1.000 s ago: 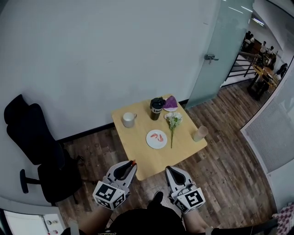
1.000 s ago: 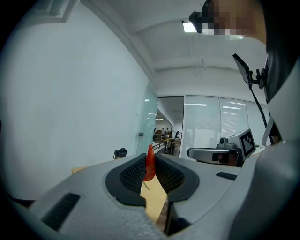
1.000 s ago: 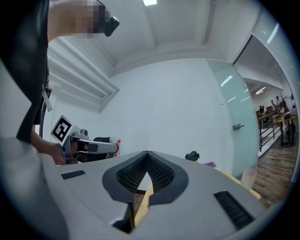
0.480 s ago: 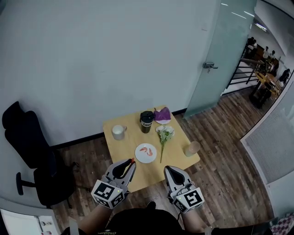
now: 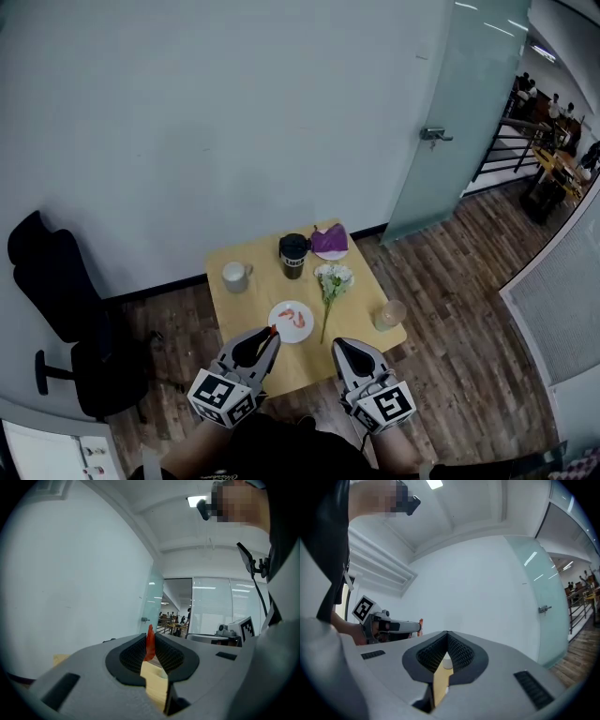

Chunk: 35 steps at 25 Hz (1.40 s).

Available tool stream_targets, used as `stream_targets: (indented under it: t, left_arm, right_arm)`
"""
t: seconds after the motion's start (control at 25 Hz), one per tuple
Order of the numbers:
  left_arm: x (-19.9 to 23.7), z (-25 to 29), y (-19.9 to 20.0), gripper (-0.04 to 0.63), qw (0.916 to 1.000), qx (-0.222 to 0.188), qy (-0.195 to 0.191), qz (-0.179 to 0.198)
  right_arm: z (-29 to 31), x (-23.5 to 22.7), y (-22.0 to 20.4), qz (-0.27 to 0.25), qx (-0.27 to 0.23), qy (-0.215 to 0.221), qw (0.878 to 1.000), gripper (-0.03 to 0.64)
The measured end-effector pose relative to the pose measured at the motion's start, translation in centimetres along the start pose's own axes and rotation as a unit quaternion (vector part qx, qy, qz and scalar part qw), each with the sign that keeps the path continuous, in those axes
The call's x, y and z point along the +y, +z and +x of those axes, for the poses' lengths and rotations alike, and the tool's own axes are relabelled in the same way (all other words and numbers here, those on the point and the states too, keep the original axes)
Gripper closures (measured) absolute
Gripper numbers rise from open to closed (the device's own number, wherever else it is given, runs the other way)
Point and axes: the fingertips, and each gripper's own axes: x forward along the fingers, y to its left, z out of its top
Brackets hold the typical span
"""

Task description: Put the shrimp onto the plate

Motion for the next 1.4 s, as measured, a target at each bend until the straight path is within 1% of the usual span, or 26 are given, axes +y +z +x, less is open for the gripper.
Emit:
stream_targets:
  t: [0.2, 0.32, 0.4, 0.48, 0.6, 0.68, 0.76, 0.88, 1.12, 1.24, 1.4]
  left_arm:
    - [1.7, 0.2, 0.2, 0.534, 1.0, -0.001, 0.001, -0.001]
    - [2.9, -0.3, 0.2, 0.535, 1.0, -0.002, -0.005, -0.001]
    - [4.0, -0.8, 0.2, 0.535, 1.0, -0.001, -0.007, 0.001]
    - [4.9, -1.2, 0.4, 0.535, 1.0, -0.002, -0.008, 0.002]
    - [5.6, -1.6, 1.0, 0.535, 0.9999, -0.004, -0.012, 0.004]
    - [6.0, -1.5, 1.2, 0.535, 0.9998, -0.002, -0.018, 0.007]
    - [6.4, -1.4, 1.1, 0.535, 0.9998, 0.0, -0.021, 0.007]
    - [6.9, -1.1, 0.9, 0.535, 0.9996, 0.006, -0.027, 0.006]
    - [7.3, 0.2, 0.3, 0.535, 0.999, 0.02, -0.04, 0.007]
    - [7.5, 1.1, 0.0, 0.535, 0.9985, 0.025, -0.048, 0.009]
    - [7.7, 2.4, -0.8, 0.535, 0.9973, 0.04, -0.06, 0.014]
  right_arm:
    - [1.5, 0.0, -0.5, 0.001, 0.008, -0.002, 1.0, 0.615]
    - [2.5, 0.8, 0.1, 0.004, 0.0, -0.006, 1.0, 0.615]
    - [3.2, 1.3, -0.1, -0.004, 0.002, -0.013, 1.0, 0.615]
    - [3.9, 2.1, 0.3, -0.007, -0.007, -0.012, 1.0, 0.615]
    - [4.5, 2.7, 0.7, -0.008, 0.002, -0.02, 1.0, 0.615]
    - [4.9, 3.0, 0.9, -0.006, -0.001, -0.022, 1.0, 0.615]
    - [5.2, 3.1, 0.4, -0.008, -0.002, -0.023, 1.0, 0.615]
    - [5.3, 2.8, -0.6, -0.013, 0.013, -0.034, 0.999, 0.615]
    - [5.6, 2.0, -0.8, -0.005, 0.021, -0.05, 0.998, 0.615]
    - [5.9, 1.9, -0.4, 0.003, 0.017, -0.054, 0.998, 0.615]
    - [6.1, 1.3, -0.9, 0.007, 0.014, -0.059, 0.998, 0.615]
